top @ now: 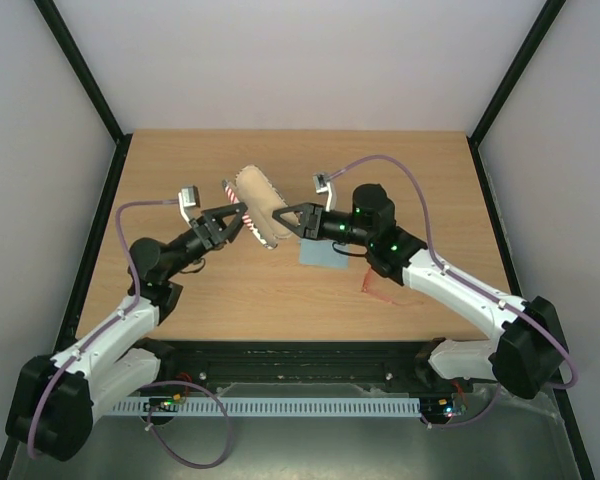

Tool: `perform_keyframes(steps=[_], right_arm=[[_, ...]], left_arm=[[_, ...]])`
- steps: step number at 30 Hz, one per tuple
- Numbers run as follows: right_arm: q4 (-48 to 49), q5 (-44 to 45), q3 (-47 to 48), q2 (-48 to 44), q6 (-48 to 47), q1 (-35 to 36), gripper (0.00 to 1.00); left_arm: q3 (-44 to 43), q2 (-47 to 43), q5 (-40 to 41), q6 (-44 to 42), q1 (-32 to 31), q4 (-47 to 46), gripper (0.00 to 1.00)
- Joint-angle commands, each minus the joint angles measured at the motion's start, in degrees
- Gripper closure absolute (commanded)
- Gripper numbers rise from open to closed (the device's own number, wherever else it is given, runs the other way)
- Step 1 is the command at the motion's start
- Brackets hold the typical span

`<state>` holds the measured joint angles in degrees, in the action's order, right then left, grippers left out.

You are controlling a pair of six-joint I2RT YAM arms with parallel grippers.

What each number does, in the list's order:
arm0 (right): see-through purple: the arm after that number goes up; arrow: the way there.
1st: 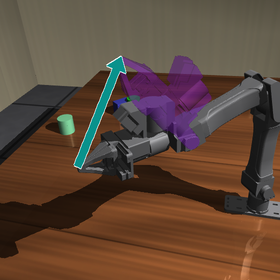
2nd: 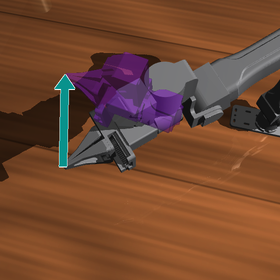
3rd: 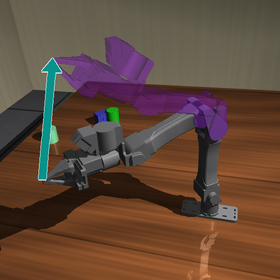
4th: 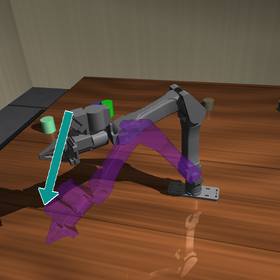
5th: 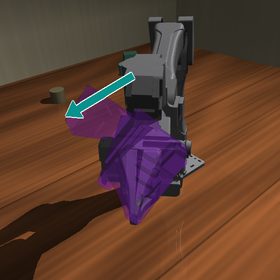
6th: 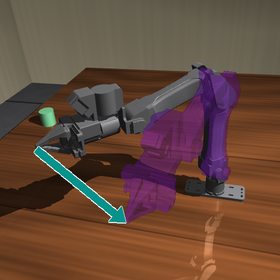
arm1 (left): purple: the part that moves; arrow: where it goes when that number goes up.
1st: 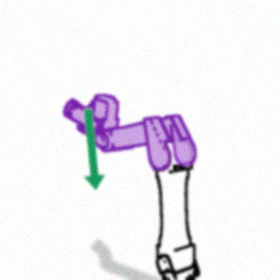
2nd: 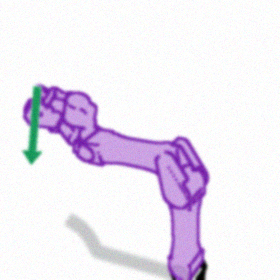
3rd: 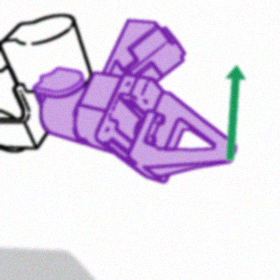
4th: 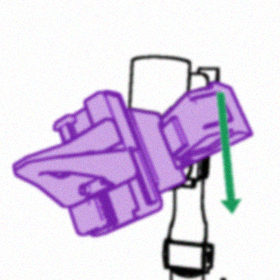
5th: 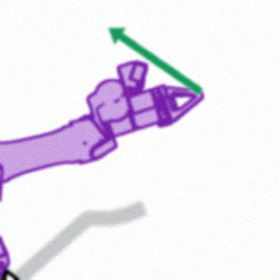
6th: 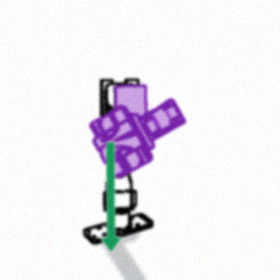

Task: Organize the sunglasses
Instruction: Open the sunglasses case, then place the sunglasses case at the center of the board.

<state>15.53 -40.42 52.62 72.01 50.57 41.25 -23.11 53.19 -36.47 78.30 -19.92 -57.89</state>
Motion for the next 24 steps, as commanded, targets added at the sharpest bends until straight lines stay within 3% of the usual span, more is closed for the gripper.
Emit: perform_keyframes(steps=[1, 7, 12, 17, 24], right_arm=[[-3.22, 0.92, 2.87, -0.59, -4.09, -0.13, 0.67], [-10.35, 6.48, 6.45, -0.15, -9.96, -0.20, 0.83], [-12.81, 8.36, 7.68, 1.47, -13.56, -0.12, 0.90], [-16.66, 15.07, 8.78, 2.68, -20.47, -0.20, 0.90], [-19.39, 33.71, 11.68, 10.47, -34.67, 0.47, 0.89]], left_arm=[[0.95, -0.23, -0.58, -1.75, 0.41, -1.38, 0.36], [0.99, -2.53, 1.63, -6.15, 0.74, 9.05, 0.22], [0.88, -2.13, 2.28, -7.85, 1.51, 12.59, 0.21], [0.21, -1.96, 3.58, -10.91, 4.14, 23.07, 0.17], [1.78, -6.55, 4.50, -14.06, 8.59, 42.03, 0.13]])
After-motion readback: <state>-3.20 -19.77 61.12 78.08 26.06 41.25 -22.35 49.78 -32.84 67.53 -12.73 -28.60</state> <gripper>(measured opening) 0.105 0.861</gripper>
